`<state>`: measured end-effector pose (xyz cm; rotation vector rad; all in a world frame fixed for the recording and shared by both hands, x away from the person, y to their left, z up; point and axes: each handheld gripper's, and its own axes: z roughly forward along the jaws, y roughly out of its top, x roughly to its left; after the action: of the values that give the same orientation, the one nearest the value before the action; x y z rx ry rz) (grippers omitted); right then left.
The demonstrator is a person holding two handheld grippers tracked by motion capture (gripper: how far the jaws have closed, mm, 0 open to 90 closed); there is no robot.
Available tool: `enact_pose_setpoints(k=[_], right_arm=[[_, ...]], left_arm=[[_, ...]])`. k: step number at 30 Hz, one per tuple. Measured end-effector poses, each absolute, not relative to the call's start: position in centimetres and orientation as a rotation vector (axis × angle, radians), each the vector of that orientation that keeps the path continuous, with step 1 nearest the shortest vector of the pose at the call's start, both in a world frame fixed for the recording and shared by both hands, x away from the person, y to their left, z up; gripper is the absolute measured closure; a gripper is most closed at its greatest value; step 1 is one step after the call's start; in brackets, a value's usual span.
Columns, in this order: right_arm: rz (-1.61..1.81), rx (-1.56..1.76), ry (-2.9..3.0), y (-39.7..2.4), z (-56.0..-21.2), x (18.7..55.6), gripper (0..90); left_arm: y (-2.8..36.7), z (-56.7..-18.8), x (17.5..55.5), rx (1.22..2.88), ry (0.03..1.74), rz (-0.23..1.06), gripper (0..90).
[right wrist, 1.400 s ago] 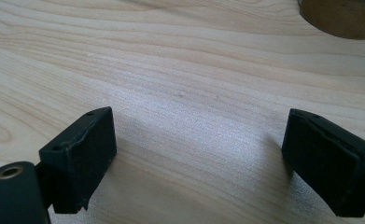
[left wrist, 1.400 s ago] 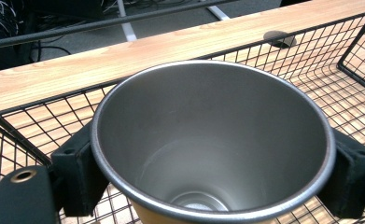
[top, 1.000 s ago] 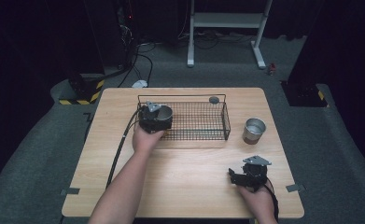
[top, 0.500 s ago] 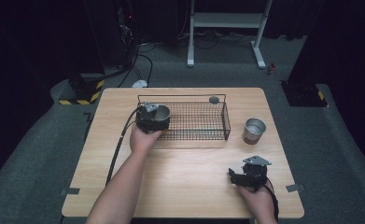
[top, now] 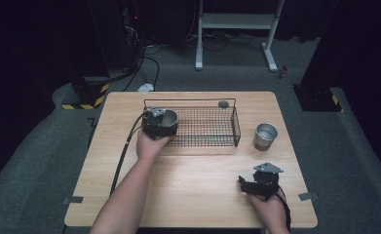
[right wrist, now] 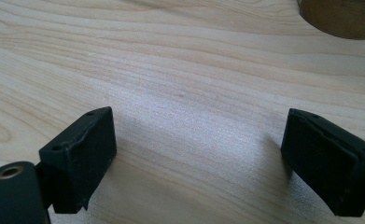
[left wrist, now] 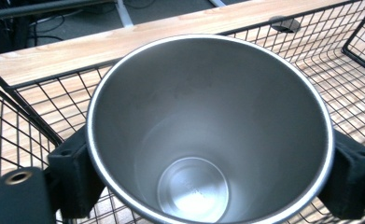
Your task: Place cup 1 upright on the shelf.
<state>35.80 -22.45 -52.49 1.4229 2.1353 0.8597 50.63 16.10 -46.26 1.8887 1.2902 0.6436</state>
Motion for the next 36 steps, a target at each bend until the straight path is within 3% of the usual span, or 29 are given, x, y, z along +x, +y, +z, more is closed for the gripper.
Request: enact_pose_setpoints(k=[4, 36], right_arm=[[0.86, 1.423, 2.135, -22.5, -52.5, 35.8, 10.1], [0.861, 1.422, 2.136, -22.5, -52.5, 35.8, 10.1]], left_arm=[[16.2, -46.2, 50.6, 1.895, 1.311, 0.637, 0.5], [17.8, -44.2, 48.5, 1.832, 1.286, 0.623, 0.0]])
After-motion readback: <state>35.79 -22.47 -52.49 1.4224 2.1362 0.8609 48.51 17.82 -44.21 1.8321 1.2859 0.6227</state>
